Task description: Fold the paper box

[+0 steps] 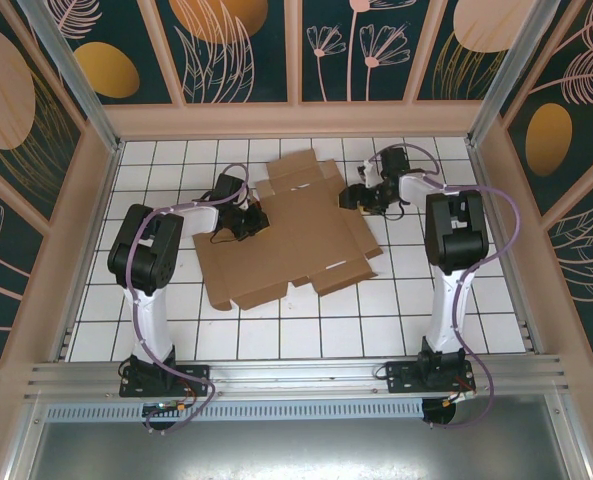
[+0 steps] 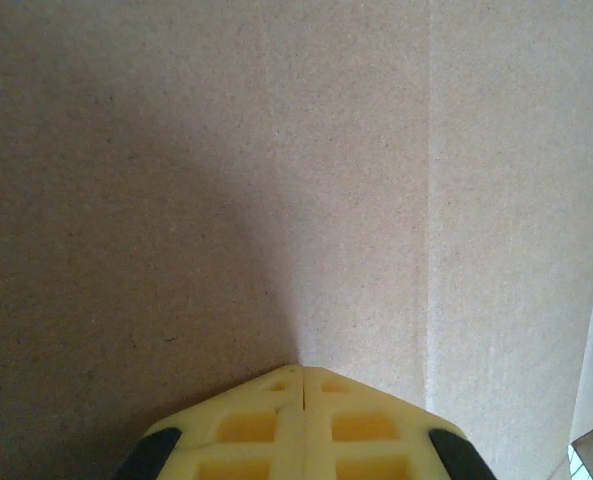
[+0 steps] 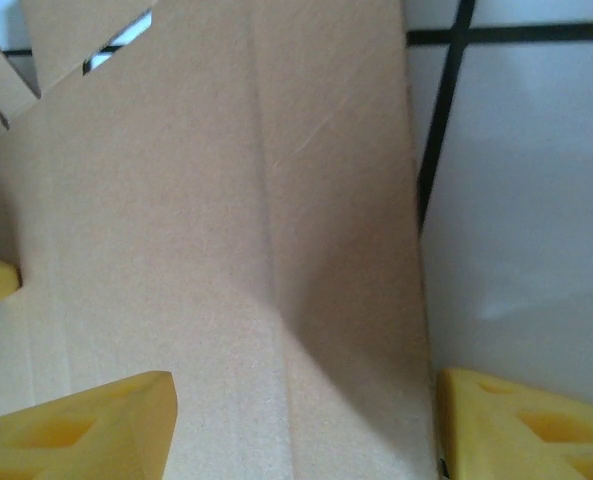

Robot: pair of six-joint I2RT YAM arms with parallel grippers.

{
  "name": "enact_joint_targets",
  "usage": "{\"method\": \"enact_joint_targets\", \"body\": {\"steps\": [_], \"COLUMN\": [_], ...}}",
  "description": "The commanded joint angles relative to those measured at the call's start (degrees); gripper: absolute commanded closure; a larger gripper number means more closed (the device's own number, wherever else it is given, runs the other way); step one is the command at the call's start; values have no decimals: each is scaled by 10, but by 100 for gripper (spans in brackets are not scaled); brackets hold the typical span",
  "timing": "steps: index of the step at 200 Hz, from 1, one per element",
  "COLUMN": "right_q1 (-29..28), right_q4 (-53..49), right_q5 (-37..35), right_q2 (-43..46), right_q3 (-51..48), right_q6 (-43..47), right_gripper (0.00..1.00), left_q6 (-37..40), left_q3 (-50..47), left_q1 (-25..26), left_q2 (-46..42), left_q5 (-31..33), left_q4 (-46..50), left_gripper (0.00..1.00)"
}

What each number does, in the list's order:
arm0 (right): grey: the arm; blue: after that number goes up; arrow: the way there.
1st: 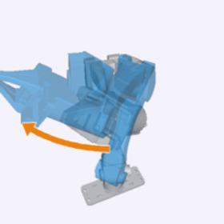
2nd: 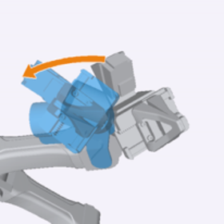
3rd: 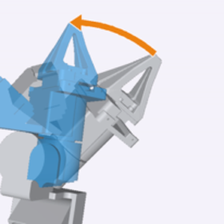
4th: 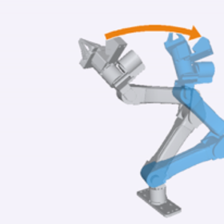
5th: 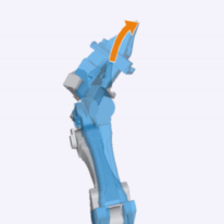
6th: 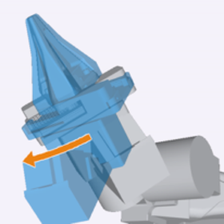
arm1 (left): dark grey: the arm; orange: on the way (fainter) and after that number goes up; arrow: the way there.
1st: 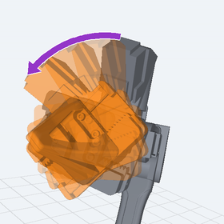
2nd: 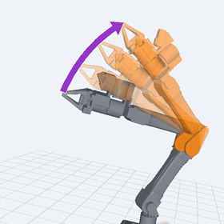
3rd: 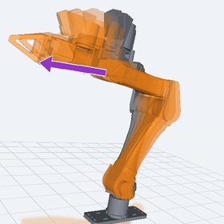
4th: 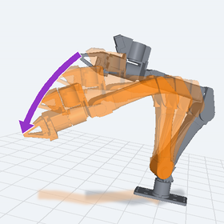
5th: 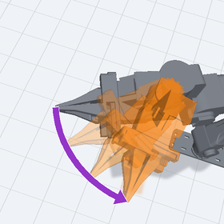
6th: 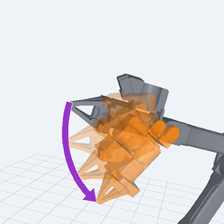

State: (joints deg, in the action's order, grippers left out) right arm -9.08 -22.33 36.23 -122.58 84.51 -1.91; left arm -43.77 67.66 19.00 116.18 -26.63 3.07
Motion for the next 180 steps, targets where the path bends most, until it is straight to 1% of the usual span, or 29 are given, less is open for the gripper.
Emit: {"method": "enact_joint_targets", "body": {"steps": [1,23,46,57,69,81,92,109,128,161,174,180], "right_q1": [1,-3,-15,-27,-44,-61,-79,-113,-150,-210,-228,-238], "right_q4": [7,28,31,31,24,22,22,26,45,99,129,142], "right_q5": [57,54,3,-43,-118,-198,-269,-405,-508,-640,-680,-693], "right_q2": [-20,-4,24,38,51,63,73,84,94,106,111,117], "right_q3": [-12,-25,-36,-41,-41,-43,-43,-45,-51,-63,-66,-68], "right_q6": [0,-13,-10,-5,3,7,14,32,59,138,172,190], "right_gripper": [38,49,61,68,76,81,82,85,85,86,86,86], "left_q6": [-3,-2,-3,-5,-7,-10,-10,-11,-11,-20,-22,-23], "left_q3": [-15,-16,-16,-15,-15,-16,-15,-16,-15,-8,7,15], "left_q1": [-5,-5,-5,-5,-5,-5,-5,-5,-5,-5,-5,-5], "left_q2": [25,25,22,22,20,19,17,13,6,-44,-72,-82], "left_q5": [12,11,11,12,12,11,12,12,11,17,22,21], "left_q4": [11,10,10,10,9,6,6,6,6,4,10,12], "left_gripper": [100,100,100,100,100,100,100,100,100,100,94,89]}}
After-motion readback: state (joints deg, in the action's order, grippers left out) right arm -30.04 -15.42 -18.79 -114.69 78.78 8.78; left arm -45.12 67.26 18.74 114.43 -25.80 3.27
